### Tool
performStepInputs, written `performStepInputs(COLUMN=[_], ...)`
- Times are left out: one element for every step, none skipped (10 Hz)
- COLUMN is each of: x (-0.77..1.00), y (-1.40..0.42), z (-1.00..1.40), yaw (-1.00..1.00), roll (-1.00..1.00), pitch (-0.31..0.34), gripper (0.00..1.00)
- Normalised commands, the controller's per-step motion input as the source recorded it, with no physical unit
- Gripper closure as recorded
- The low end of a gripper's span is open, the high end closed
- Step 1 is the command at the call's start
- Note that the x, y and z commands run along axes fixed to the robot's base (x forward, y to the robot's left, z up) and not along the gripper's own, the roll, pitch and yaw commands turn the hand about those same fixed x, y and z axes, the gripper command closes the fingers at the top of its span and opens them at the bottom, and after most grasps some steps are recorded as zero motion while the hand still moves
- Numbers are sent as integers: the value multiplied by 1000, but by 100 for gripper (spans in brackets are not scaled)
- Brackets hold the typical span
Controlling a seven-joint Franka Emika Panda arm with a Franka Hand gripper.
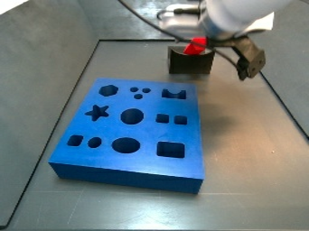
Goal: Pick up the hexagon object. Move up. Place the hexagon object on the fixture. Regrasp the hexagon object. Move to above the board. Insert the hexagon object.
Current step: Regrasp the hexagon object, then move to above the board.
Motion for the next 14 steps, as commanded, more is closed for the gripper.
performStepInputs(x=[135, 0, -20, -20, -21, -19, -21, -21, -22, -20, -17, -12, -9, -3], y=[-43, 0, -176, -176, -164, -158, -152, -148, -140, -133, -128, -122, -116, -108], z=[-217, 0, 1000, 1000, 1000, 1000, 1000, 1000, 1000, 1000, 1000, 1000, 1000, 1000], yaw=[63, 0, -228, -223, -181, -157, -92, -67, -6, 46, 81, 111, 143, 157], roll=[108, 0, 222, 216, 166, 126, 53, 26, -15, -32, -32, -33, -27, -22], pitch=[19, 0, 33, 35, 66, 90, 154, 175, 196, 199, 197, 187, 166, 144], gripper=[0, 100, 100, 100, 100, 100, 100, 100, 100, 100, 100, 100, 100, 100])
